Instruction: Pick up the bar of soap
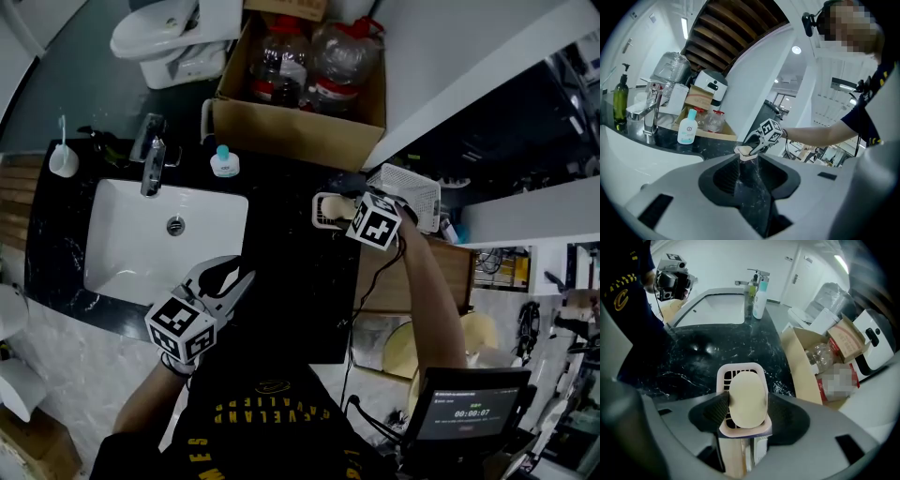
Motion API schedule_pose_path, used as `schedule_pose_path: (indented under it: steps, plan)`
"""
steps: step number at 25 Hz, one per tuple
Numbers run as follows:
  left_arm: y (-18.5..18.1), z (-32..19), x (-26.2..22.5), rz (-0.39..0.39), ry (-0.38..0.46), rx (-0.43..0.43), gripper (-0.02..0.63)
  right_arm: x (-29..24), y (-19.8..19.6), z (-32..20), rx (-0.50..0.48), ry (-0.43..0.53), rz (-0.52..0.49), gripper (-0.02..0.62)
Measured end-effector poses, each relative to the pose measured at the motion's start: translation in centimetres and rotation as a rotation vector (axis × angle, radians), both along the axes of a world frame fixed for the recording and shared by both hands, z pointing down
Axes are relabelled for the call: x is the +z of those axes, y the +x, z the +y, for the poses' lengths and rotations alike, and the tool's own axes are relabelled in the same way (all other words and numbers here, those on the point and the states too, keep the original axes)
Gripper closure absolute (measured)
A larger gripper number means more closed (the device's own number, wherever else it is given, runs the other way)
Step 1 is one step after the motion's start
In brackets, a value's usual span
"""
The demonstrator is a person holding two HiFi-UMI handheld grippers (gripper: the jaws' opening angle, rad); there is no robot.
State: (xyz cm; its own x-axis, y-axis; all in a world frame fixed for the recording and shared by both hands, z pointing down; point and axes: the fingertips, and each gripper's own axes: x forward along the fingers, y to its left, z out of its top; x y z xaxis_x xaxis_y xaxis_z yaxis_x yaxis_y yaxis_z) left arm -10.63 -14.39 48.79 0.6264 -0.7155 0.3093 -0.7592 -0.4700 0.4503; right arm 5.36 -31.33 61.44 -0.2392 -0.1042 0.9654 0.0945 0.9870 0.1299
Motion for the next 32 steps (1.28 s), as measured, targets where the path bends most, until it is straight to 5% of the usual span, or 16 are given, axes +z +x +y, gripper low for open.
schedule_pose_path:
  steps: [17, 32]
  plan:
    - [0.3, -0.3, 0.4, 0.039, -0.031, 0.023, 0.488, 0.9, -0.7, -0.7, -0.040, 0.091, 0.059, 0.328]
    - [1.4, 0.2, -0.2, 0.042, -0.018, 0.065, 0.488, -3.2, -0.8, 0.3, 0.161, 0.150, -0.194, 0.330]
